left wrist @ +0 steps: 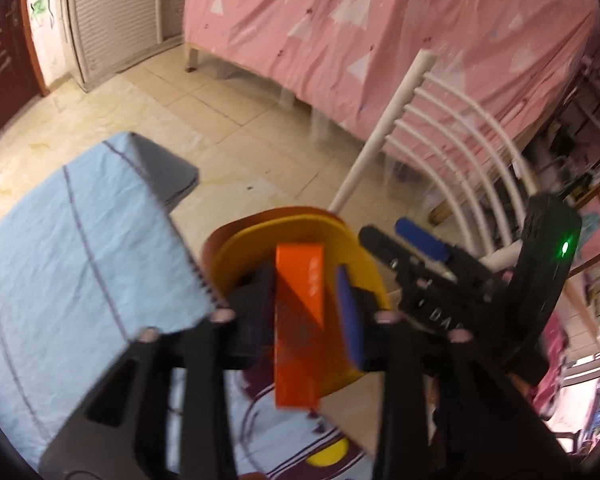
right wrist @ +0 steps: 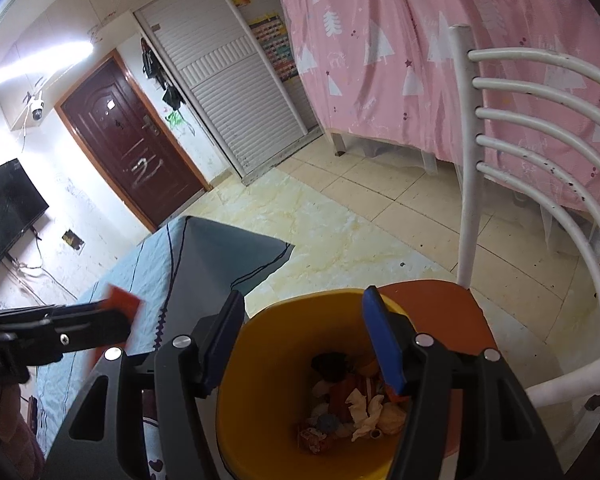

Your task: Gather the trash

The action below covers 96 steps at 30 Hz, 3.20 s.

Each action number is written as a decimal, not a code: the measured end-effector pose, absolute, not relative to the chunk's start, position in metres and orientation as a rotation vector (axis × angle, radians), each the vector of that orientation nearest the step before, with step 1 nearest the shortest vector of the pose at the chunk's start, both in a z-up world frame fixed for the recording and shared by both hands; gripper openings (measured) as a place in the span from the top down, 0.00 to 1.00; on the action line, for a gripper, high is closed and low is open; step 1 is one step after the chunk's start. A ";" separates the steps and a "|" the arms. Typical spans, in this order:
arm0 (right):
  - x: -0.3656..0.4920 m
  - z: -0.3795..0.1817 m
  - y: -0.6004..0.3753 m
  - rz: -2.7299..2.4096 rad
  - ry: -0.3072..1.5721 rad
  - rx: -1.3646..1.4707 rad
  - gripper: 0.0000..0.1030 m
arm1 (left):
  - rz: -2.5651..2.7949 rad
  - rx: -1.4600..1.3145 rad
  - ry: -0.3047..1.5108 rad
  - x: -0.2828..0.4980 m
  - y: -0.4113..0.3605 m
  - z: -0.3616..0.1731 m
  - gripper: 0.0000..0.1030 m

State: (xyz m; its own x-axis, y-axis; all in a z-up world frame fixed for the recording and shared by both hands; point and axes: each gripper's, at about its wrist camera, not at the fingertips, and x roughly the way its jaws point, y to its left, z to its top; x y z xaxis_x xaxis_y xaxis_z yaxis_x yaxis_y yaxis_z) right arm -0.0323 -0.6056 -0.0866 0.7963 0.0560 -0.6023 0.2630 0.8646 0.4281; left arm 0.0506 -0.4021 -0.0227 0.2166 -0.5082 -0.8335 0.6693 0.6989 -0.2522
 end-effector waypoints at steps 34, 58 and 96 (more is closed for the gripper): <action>-0.026 -0.018 -0.398 0.132 0.497 0.201 0.09 | -0.332 0.040 0.584 0.016 -0.145 0.011 0.06; -0.003 -0.034 -0.278 0.283 0.515 0.089 0.09 | -0.094 -0.047 0.649 0.012 -0.011 -0.037 0.06; -0.009 -0.040 -0.291 0.275 0.515 0.133 0.09 | -0.096 0.005 0.665 0.016 -0.017 -0.042 0.06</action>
State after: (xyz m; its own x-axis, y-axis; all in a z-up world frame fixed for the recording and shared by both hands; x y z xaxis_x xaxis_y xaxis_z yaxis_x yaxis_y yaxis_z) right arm -0.0088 -0.2915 -0.0402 0.8348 0.2923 -0.4666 -0.2257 0.9546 0.1942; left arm 0.0161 -0.0175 -0.0424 0.7823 -0.0877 -0.6166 0.0909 0.9955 -0.0262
